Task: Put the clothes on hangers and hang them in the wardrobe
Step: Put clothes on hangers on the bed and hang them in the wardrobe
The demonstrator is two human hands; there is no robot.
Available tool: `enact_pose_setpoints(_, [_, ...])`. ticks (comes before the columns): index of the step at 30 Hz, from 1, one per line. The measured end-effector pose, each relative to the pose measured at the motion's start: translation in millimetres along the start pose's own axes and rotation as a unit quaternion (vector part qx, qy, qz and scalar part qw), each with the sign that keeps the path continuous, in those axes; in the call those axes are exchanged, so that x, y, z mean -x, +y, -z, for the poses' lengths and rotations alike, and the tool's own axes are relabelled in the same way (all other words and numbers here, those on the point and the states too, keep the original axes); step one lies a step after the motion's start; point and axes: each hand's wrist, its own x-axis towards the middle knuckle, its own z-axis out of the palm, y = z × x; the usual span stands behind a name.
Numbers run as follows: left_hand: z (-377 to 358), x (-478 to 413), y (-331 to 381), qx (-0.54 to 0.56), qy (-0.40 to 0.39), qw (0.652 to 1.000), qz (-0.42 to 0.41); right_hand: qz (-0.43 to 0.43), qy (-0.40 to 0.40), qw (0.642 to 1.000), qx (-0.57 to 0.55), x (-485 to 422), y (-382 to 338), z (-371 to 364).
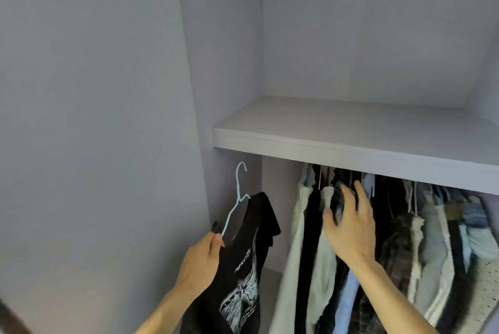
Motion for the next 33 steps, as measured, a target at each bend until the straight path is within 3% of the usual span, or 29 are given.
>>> enact_pose_setpoints(3, [27,61,-11,-0.042,0.009,0.999,0.01,-0.024,-0.182,0.974,-0.131,56,-25,-31])
enact_pose_setpoints(7, [54,154,-20,-0.082,0.048,0.995,0.032,0.02,-0.359,0.904,-0.232,121,-73,-53])
enact_pose_setpoints(13, [74,309,-18,-0.127,0.123,0.979,0.105,0.208,-0.476,0.803,-0.292,204,-146,-42])
enact_pose_setpoints(17, [73,422,-10,-0.123,0.182,0.956,0.195,0.355,-0.486,0.738,-0.306,273,-181,-26])
enact_pose_setpoints(19, [74,476,0,-0.118,0.218,0.932,0.262,0.402,-0.5,0.696,-0.321,315,-198,-10])
enact_pose_setpoints(23, [68,572,30,-0.089,0.238,0.879,0.404,0.492,-0.55,0.576,-0.352,404,-216,42])
enact_pose_setpoints(27, [49,636,65,-0.012,0.312,0.829,0.464,0.586,-0.579,0.448,-0.347,481,-222,96])
enact_pose_setpoints(33, [27,735,120,0.102,0.449,0.705,0.54,0.653,-0.603,0.291,-0.355,559,-233,179])
